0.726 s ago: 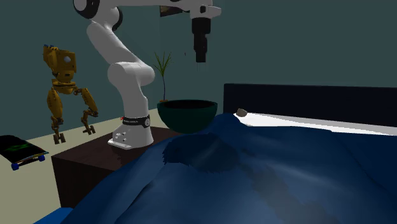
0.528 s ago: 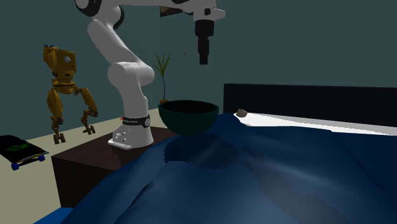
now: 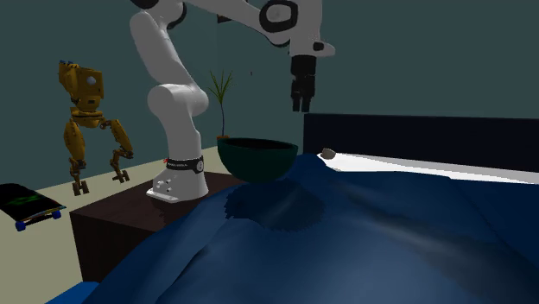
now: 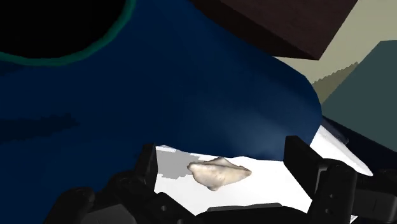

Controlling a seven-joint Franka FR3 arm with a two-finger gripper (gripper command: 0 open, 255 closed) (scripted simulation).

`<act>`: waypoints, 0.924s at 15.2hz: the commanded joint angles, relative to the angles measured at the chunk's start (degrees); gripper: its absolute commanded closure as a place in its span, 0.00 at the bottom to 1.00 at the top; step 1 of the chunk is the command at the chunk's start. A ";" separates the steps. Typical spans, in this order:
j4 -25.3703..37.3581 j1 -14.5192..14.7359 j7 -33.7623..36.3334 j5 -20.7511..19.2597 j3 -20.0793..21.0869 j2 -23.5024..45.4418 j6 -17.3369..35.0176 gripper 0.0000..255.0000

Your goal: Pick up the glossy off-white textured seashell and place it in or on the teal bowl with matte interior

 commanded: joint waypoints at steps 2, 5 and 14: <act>1.49 1.29 -4.43 -2.33 0.91 6.06 4.54 0.00; 3.19 2.39 -8.09 -5.02 2.05 12.27 8.98 0.00; 5.04 3.68 -12.12 -11.18 3.74 23.64 18.32 0.00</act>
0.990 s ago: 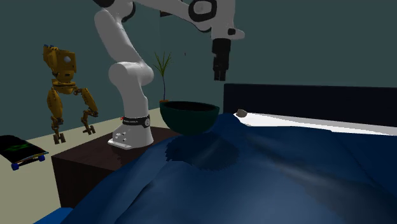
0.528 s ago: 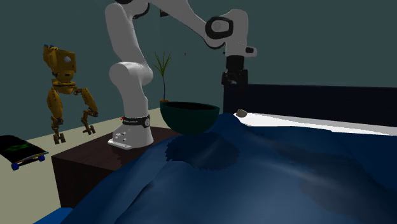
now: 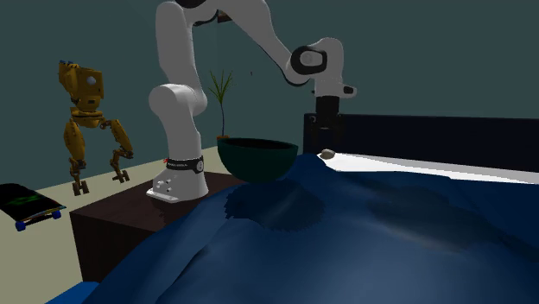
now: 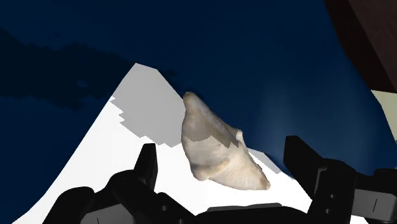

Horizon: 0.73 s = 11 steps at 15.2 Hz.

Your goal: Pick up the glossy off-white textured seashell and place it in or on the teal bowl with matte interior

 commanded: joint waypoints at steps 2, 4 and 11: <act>-0.34 -0.14 0.43 -0.75 -0.11 1.82 2.16 0.00; -0.76 -0.24 0.68 -1.13 -0.22 2.61 3.36 0.00; -0.76 -0.24 0.67 -1.13 -0.22 2.61 3.35 0.00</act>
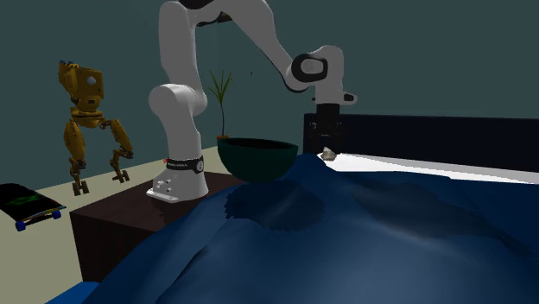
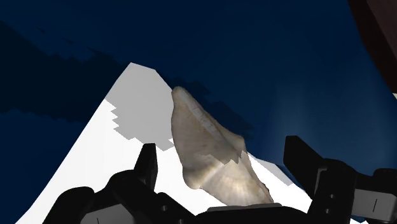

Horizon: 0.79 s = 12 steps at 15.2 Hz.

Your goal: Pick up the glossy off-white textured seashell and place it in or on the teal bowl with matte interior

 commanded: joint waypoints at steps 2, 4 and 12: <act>0.00 0.00 0.00 0.00 0.00 0.00 0.00 1.00; 0.00 0.00 -0.01 0.01 0.00 -0.02 -0.02 1.00; 0.48 0.02 -0.49 0.47 0.05 -1.06 -1.49 1.00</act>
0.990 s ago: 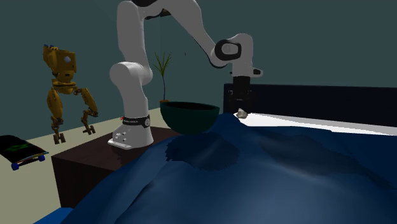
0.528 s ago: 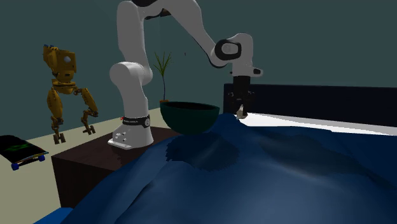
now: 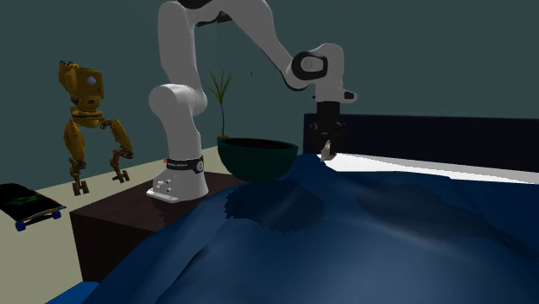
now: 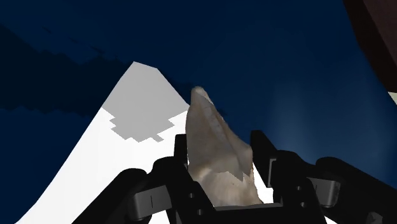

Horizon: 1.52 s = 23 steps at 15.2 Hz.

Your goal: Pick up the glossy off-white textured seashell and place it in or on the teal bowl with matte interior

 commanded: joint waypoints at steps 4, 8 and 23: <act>1.24 0.07 -1.13 1.04 0.05 -2.43 -3.63 1.00; 2.56 0.15 -1.96 1.76 0.06 -4.22 -6.67 1.00; 9.29 0.39 -4.43 3.56 -0.01 -9.15 -18.09 1.00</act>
